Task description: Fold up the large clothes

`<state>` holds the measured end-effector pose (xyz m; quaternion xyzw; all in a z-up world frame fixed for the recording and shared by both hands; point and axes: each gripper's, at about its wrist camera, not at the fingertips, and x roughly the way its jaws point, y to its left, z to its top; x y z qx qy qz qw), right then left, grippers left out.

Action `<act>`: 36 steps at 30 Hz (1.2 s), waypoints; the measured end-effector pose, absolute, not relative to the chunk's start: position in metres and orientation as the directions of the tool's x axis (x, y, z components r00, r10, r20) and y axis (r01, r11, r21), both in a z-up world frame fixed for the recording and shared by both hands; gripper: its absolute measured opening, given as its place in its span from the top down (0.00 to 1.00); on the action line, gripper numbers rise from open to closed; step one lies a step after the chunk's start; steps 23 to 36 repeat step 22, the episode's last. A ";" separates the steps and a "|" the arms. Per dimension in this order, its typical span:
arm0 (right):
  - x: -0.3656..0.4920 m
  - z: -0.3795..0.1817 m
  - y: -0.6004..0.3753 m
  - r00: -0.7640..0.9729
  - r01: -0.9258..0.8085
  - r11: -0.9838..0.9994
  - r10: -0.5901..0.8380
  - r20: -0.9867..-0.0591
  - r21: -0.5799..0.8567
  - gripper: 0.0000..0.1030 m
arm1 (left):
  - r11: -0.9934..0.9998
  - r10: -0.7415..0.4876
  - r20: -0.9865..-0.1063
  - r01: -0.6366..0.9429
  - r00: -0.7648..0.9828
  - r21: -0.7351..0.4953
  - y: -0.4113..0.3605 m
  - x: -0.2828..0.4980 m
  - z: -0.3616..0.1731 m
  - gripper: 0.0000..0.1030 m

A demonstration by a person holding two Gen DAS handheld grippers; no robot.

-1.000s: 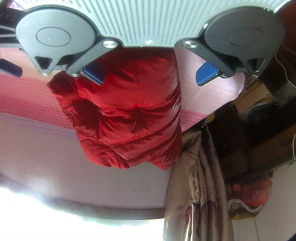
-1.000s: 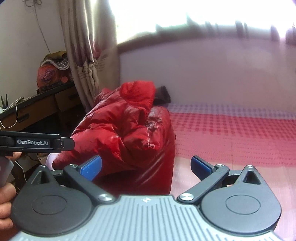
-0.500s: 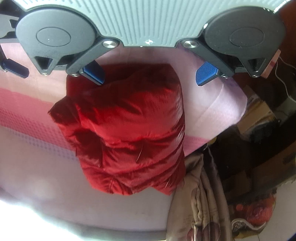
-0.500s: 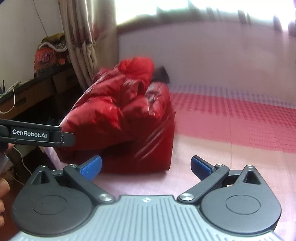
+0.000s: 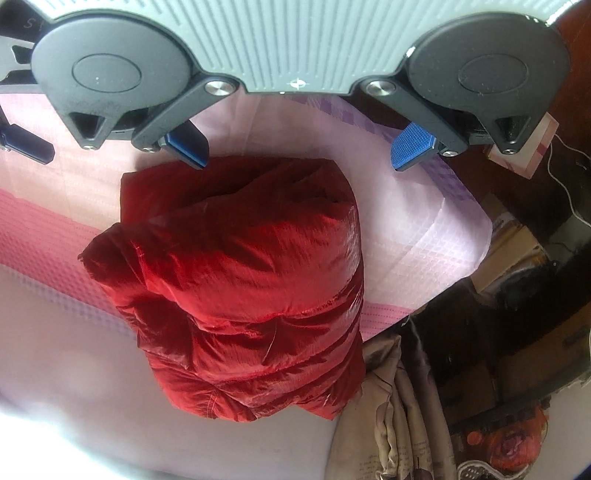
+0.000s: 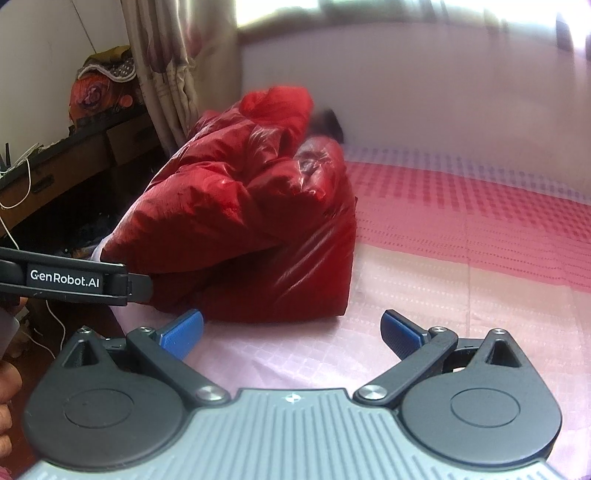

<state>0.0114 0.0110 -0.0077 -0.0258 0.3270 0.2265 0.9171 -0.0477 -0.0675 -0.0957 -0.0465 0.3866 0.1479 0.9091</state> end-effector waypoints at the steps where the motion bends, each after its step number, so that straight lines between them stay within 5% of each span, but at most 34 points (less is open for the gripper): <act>1: 0.012 -0.008 0.011 0.682 -0.432 0.896 0.398 -0.614 0.101 0.00 | 0.952 0.231 -0.718 -0.304 0.656 0.028 -0.068 -0.047 -0.096 0.00; 36: 0.012 -0.013 0.015 0.663 -0.460 0.883 0.412 -0.626 0.095 0.00 | 0.934 0.257 -0.724 -0.358 0.640 0.016 -0.064 -0.047 -0.105 0.00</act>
